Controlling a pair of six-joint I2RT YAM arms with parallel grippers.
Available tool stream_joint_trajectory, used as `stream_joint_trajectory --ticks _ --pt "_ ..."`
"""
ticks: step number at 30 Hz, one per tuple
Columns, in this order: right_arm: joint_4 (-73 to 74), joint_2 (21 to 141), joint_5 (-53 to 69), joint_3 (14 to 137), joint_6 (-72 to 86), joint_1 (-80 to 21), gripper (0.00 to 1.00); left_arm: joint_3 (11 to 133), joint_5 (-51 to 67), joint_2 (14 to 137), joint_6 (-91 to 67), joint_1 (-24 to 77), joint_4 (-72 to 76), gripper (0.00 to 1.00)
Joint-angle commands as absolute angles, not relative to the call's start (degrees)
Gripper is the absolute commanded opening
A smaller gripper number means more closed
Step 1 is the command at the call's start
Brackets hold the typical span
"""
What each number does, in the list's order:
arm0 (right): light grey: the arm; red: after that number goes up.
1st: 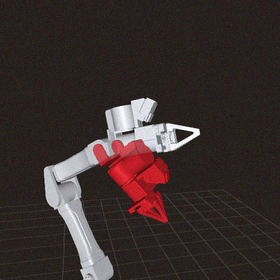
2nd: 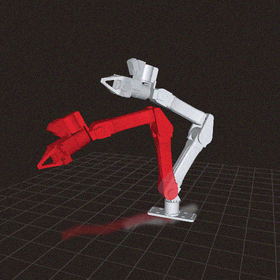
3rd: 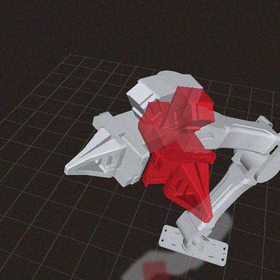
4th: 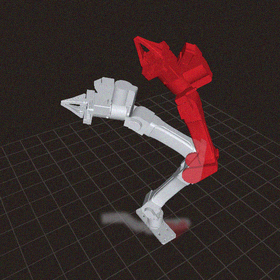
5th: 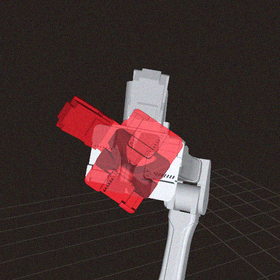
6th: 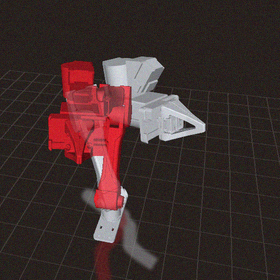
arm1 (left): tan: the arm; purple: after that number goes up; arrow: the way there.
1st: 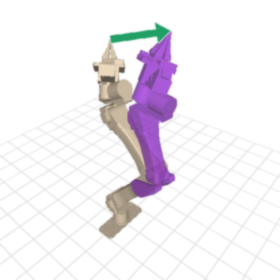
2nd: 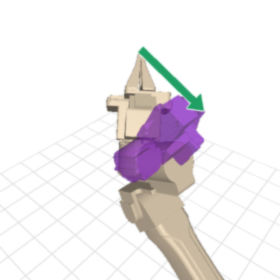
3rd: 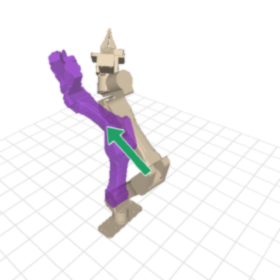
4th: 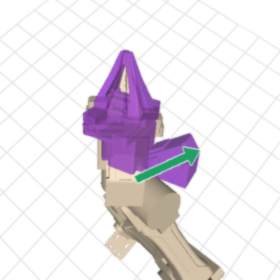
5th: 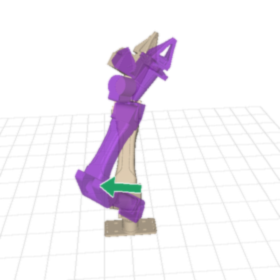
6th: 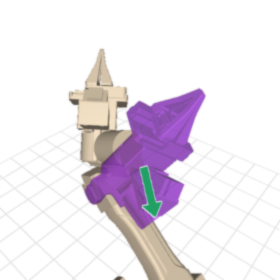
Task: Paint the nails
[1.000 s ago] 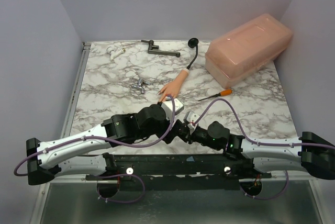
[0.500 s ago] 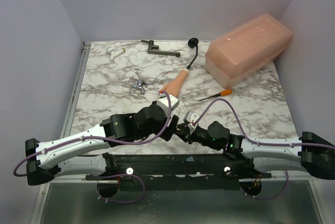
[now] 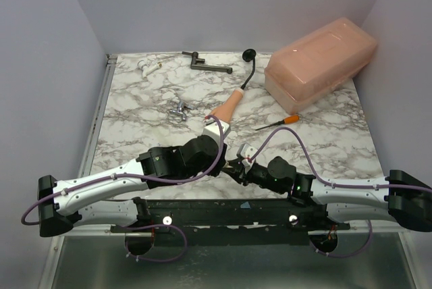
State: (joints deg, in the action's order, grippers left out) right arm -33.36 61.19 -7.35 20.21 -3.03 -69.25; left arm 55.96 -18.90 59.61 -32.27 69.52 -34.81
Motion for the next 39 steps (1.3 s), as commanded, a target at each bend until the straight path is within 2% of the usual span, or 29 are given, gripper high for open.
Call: stream_joint_trajectory --ticks 1,5,9,18,25,30,32,33,34,35,39 --pt "-34.45 61.09 -8.61 21.23 -2.99 -69.15 0.01 55.50 -19.31 59.99 -32.91 69.85 -33.25 0.28" --pt "-34.45 60.91 -8.61 21.18 -2.90 -69.15 0.01 55.59 -17.13 60.47 -30.65 69.79 -32.70 0.16" --pt "-34.45 61.00 -8.61 21.18 -2.92 -69.08 0.01 56.24 -15.00 60.90 -27.11 69.86 -32.77 0.10" --pt "-34.45 60.99 -8.52 21.18 -2.97 -69.13 0.01 59.34 -8.25 62.22 -17.52 69.84 -34.79 0.06" --pt "-34.45 61.05 -8.53 21.26 -2.92 -69.10 0.01 59.76 2.07 62.57 -8.10 69.85 -35.98 0.05" --pt "-34.46 60.95 -8.48 21.18 -2.92 -69.11 0.01 58.73 3.73 62.49 -5.49 69.79 -35.12 0.05" --pt "-34.45 60.91 -8.52 21.18 -2.90 -69.10 0.01 58.53 2.80 62.64 -5.19 69.79 -34.99 0.08" --pt "-34.45 60.83 -8.53 21.18 -2.90 -69.09 0.01 58.56 1.96 62.69 -5.47 69.84 -34.96 0.13" --pt "-34.45 60.89 -8.53 21.18 -2.90 -69.15 0.01 58.76 0.61 62.76 -5.95 69.80 -34.98 0.26" --pt "-34.45 60.81 -8.59 21.18 -2.90 -69.13 0.01 59.10 -2.21 62.88 -7.03 69.85 -35.17 0.33" --pt "-34.45 60.78 -8.61 21.16 -2.94 -69.16 0.01 60.33 -7.36 62.89 -10.59 69.68 -36.57 0.51"
